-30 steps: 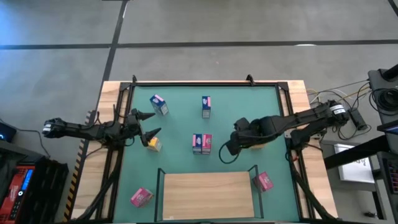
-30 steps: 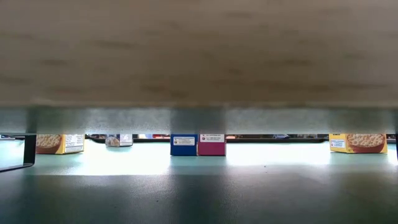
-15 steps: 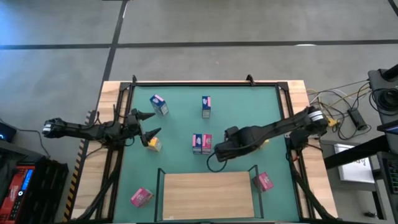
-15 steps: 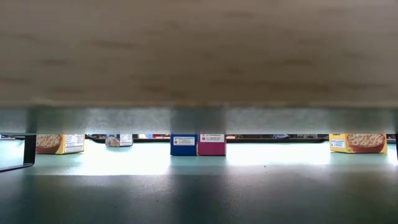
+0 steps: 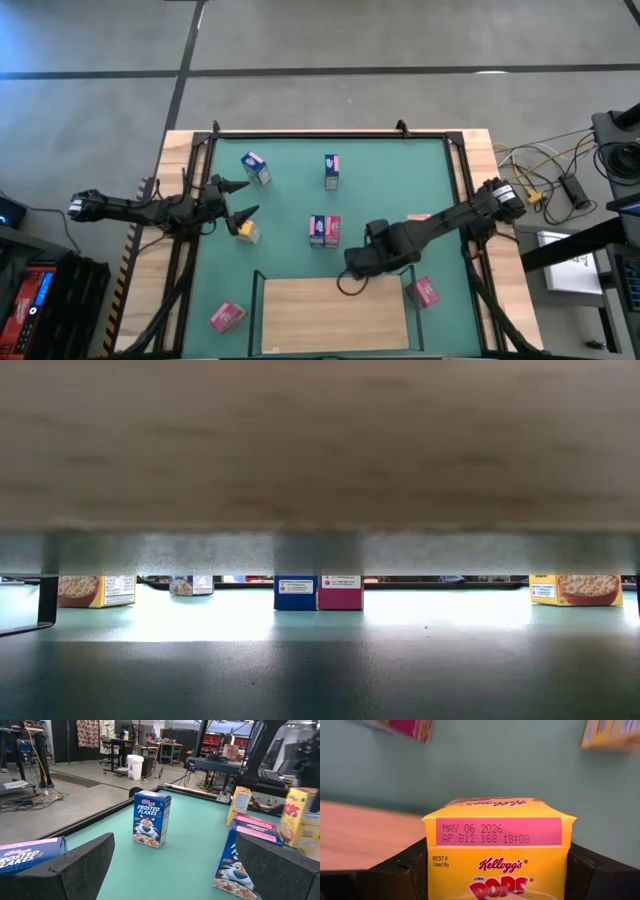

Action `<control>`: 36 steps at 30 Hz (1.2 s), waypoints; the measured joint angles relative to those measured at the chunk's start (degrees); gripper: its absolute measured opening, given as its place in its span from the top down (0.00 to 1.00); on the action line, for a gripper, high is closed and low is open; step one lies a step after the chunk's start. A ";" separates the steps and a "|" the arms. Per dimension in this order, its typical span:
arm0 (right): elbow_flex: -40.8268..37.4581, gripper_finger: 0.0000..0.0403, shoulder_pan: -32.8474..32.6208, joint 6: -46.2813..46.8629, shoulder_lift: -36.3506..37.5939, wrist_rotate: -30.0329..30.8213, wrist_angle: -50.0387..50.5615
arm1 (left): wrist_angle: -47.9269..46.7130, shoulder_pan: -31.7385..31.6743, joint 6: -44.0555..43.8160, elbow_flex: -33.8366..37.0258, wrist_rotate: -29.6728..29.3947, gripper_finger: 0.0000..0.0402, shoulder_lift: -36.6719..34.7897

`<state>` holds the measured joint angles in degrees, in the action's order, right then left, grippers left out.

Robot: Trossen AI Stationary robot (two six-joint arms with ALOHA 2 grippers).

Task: Stack cereal on shelf
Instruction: Put the top yellow cereal box on the shelf

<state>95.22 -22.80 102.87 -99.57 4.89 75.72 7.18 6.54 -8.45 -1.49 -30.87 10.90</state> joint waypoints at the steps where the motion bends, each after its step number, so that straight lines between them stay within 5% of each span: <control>1: 0.02 0.31 -0.74 1.10 0.00 0.02 -0.16 | 0.00 0.00 -0.01 0.01 0.00 0.01 0.02; 16: 1.05 0.29 -6.06 5.23 -1.05 -0.63 -1.11 | 0.00 -0.01 0.01 -0.01 0.01 0.01 0.02; 36: 8.97 0.27 -6.58 -2.49 -7.31 -0.42 3.00 | -0.03 -0.02 -0.01 -0.01 0.00 0.01 0.31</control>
<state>104.19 -29.38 100.37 -106.88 4.47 78.72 7.15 6.53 -8.46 -1.50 -30.87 11.20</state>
